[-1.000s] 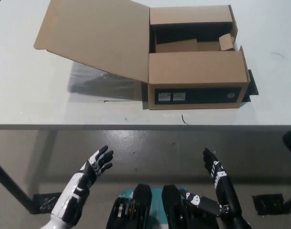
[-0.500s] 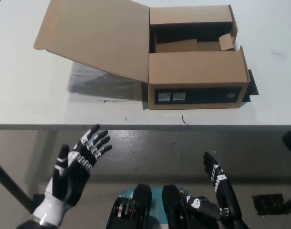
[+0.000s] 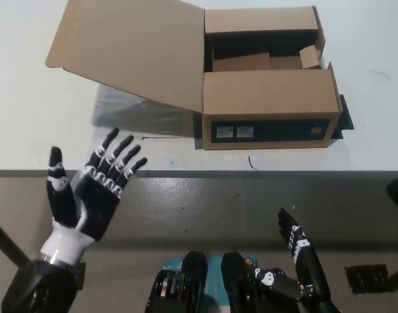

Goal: A small storge box is placed at the center of the table and the robot uses its left hand to push the lid and close it

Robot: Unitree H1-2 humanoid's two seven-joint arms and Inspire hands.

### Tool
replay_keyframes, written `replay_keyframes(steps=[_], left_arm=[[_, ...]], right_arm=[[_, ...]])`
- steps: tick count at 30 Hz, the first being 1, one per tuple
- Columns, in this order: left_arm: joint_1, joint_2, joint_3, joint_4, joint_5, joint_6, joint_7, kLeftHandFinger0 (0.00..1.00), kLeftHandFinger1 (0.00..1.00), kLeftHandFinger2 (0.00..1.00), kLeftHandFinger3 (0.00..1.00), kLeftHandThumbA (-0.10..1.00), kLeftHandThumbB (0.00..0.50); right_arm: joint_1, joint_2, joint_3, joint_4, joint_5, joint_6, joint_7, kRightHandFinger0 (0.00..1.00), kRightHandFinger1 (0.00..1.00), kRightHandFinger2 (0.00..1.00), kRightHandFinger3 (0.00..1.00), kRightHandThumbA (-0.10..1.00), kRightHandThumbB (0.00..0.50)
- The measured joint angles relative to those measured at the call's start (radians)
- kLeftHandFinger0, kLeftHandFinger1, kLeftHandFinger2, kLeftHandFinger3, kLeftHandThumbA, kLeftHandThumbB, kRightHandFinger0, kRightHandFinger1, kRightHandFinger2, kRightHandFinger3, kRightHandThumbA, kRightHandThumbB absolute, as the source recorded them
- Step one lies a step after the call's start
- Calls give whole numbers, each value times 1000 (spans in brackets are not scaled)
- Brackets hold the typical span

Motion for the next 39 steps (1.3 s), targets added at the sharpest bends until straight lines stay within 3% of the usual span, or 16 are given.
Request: replay_keyframes(steps=[19, 28, 39], left_arm=[[-148, -54, 176, 168, -342, 231, -80, 1000, 1000, 1000, 1000, 1000, 403], [-234, -66, 203, 307, -359, 283, -134, 1000, 1000, 1000, 1000, 1000, 394], [-333, -66, 210, 553, -298, 273, -223, 1000, 1000, 1000, 1000, 1000, 408]], right_arm=[[-2, 4, 22, -1, -2, -20, -21, 1000, 1000, 1000, 1000, 1000, 360], [-13, 3, 30, -1, -4, -33, -34, 1000, 1000, 1000, 1000, 1000, 335], [-25, -3, 41, -3, -5, -44, -50, 1000, 1000, 1000, 1000, 1000, 334]])
